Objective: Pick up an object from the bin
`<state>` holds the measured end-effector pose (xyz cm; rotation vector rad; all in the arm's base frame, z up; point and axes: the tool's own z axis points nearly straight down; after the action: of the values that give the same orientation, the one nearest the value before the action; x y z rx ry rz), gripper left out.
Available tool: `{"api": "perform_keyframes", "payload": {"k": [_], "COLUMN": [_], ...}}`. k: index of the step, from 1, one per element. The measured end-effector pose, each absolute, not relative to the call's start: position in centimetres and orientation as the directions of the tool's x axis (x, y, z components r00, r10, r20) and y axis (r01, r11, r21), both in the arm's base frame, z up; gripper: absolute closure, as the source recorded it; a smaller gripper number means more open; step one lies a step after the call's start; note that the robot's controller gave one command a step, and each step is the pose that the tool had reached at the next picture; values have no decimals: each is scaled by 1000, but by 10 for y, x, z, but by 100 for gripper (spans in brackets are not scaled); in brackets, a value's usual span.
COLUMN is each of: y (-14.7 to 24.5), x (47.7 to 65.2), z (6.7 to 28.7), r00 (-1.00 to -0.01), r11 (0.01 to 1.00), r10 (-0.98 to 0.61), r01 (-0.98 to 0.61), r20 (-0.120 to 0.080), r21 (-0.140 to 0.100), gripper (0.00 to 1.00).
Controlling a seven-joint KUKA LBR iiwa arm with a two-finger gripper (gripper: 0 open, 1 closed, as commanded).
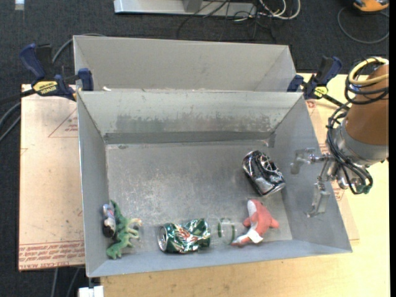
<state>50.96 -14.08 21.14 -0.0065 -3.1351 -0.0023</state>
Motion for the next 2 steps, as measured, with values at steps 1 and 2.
{"api": "perform_keyframes", "payload": {"k": [1, 2], "y": [-140, -145], "x": [511, 512], "z": [216, 263], "r00": [-1000, -1000], "r11": [1000, 1000], "r10": [0, 6], "r01": [0, 6], "r20": [-2, 0], "r21": [0, 0], "gripper": [0, 0]}}
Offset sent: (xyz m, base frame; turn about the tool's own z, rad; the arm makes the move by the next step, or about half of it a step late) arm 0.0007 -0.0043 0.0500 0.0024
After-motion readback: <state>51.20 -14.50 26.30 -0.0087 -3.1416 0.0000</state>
